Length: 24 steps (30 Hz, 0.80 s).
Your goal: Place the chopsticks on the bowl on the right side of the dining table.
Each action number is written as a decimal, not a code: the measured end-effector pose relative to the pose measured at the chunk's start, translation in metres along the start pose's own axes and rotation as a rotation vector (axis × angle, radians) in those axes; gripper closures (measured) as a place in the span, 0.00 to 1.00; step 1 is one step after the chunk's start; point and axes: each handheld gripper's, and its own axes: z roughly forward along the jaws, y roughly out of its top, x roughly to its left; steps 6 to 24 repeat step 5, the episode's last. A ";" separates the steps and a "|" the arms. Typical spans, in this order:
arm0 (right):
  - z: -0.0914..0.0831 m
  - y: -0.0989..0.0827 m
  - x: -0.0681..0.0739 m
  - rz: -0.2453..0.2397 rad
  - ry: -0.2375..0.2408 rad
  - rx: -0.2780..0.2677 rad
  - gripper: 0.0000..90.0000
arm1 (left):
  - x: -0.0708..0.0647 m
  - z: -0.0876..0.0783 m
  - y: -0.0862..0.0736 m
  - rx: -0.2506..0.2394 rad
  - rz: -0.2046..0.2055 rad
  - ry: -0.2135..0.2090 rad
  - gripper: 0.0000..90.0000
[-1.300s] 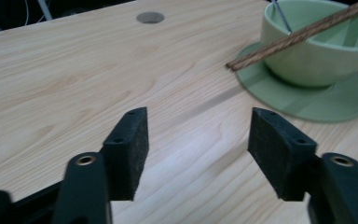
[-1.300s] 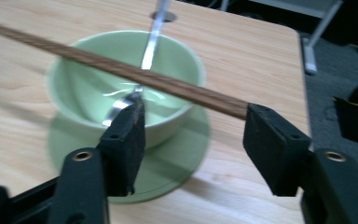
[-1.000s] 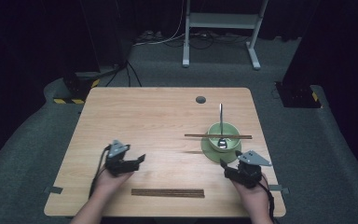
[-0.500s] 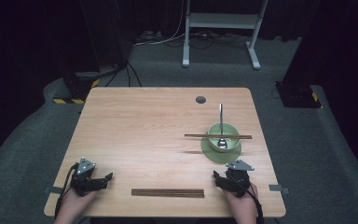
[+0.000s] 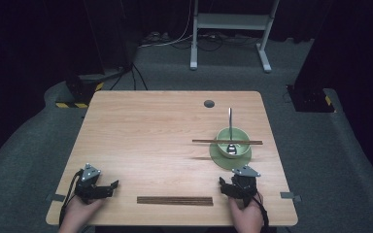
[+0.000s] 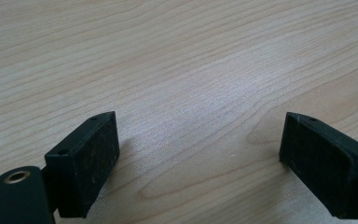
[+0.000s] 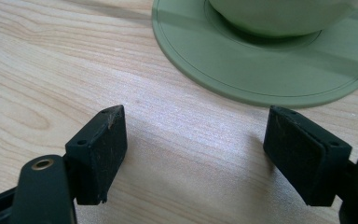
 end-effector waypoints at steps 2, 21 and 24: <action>0.000 0.000 0.000 0.001 0.001 0.001 0.24 | 0.000 0.000 0.000 0.000 -0.001 0.001 0.13; 0.000 0.000 0.000 -0.002 0.004 0.001 0.24 | 0.000 0.000 0.000 0.001 -0.001 0.002 0.13; 0.000 0.000 0.000 -0.002 0.004 0.001 0.24 | 0.000 0.000 0.000 0.001 -0.001 0.002 0.13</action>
